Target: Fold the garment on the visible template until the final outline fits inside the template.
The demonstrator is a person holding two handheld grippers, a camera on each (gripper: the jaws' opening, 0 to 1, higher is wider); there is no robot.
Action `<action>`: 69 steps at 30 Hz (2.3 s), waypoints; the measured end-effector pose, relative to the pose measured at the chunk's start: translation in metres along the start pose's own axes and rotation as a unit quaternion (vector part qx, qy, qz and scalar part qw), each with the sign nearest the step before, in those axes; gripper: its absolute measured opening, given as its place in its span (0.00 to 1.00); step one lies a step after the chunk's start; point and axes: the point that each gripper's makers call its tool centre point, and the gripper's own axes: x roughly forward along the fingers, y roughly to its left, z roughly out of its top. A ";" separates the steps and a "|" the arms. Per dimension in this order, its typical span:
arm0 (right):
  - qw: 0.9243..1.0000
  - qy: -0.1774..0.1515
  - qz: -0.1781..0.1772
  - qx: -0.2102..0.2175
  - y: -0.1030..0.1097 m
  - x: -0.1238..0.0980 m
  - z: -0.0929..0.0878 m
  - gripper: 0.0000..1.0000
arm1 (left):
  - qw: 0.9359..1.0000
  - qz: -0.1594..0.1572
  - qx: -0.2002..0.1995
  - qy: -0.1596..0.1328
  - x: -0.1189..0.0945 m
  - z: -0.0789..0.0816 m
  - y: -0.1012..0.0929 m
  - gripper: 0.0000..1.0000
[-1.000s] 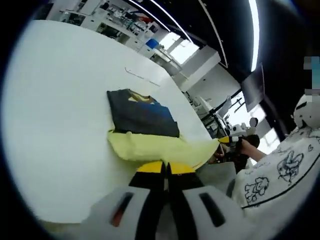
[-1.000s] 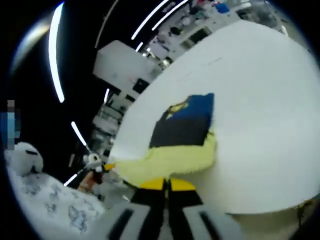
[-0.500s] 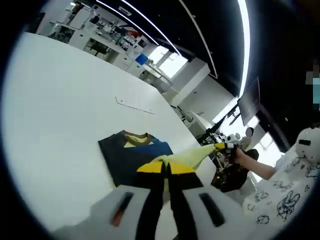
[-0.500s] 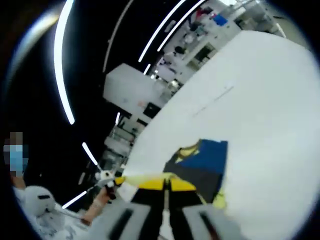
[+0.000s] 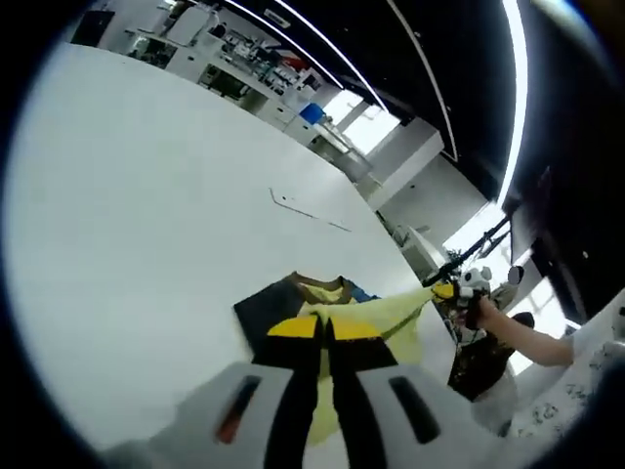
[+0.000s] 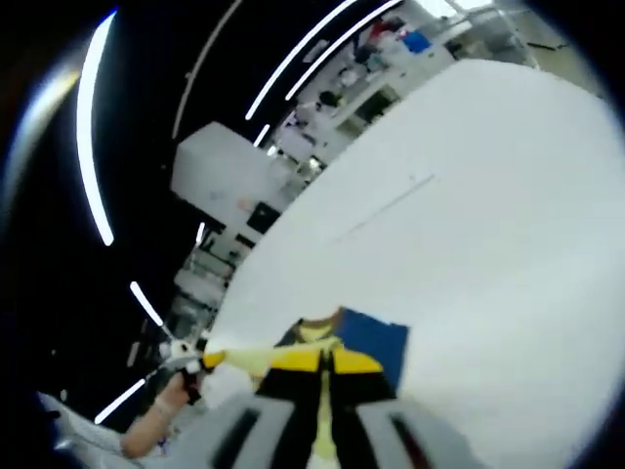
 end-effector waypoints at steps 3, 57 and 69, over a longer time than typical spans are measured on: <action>1.000 0.010 -0.014 0.001 -0.010 0.010 -0.005 0.00 | 1.000 0.004 -0.016 0.003 0.011 -0.003 0.012 0.00; 0.966 0.041 -0.042 -0.251 -0.032 0.037 -0.042 0.89 | 0.986 0.003 0.162 0.039 0.021 -0.040 0.031 0.75; 0.958 0.047 -0.036 -0.280 -0.023 0.037 -0.052 0.99 | 0.977 -0.054 0.198 0.053 0.018 -0.051 0.009 0.99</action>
